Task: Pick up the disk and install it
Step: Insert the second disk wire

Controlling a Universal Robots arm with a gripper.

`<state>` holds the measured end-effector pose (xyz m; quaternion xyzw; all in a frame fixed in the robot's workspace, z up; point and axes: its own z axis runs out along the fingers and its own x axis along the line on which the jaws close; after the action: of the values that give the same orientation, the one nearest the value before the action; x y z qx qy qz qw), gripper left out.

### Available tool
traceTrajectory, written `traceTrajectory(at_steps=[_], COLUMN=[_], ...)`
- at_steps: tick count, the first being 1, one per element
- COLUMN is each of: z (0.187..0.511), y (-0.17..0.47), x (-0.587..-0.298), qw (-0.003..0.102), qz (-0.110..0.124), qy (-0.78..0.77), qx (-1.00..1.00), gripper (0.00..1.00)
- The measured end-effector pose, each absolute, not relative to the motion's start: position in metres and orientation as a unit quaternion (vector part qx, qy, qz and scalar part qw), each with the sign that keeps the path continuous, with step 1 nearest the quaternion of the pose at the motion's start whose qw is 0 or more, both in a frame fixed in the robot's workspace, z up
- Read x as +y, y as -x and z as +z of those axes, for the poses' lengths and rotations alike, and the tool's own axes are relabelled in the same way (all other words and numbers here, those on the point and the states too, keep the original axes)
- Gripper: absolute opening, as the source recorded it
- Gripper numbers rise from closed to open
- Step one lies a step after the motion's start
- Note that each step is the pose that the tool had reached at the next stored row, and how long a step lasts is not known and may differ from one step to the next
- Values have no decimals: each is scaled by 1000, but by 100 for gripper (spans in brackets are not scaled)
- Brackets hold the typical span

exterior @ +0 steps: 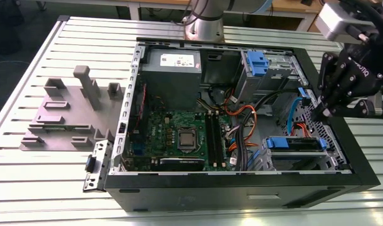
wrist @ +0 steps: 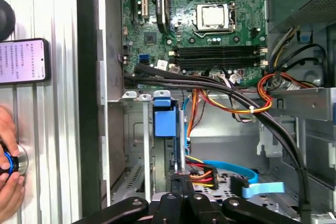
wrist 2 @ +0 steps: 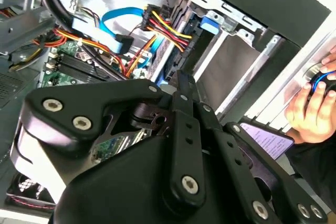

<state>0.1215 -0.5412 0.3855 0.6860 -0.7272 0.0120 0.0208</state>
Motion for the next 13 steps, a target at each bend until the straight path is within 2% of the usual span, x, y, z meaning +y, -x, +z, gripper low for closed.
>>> traceTrajectory(at_steps=[13], z=[387], y=[-122], x=[-508], qw=[24], qz=[16], qy=[-686], qx=[-727], gripper=[11])
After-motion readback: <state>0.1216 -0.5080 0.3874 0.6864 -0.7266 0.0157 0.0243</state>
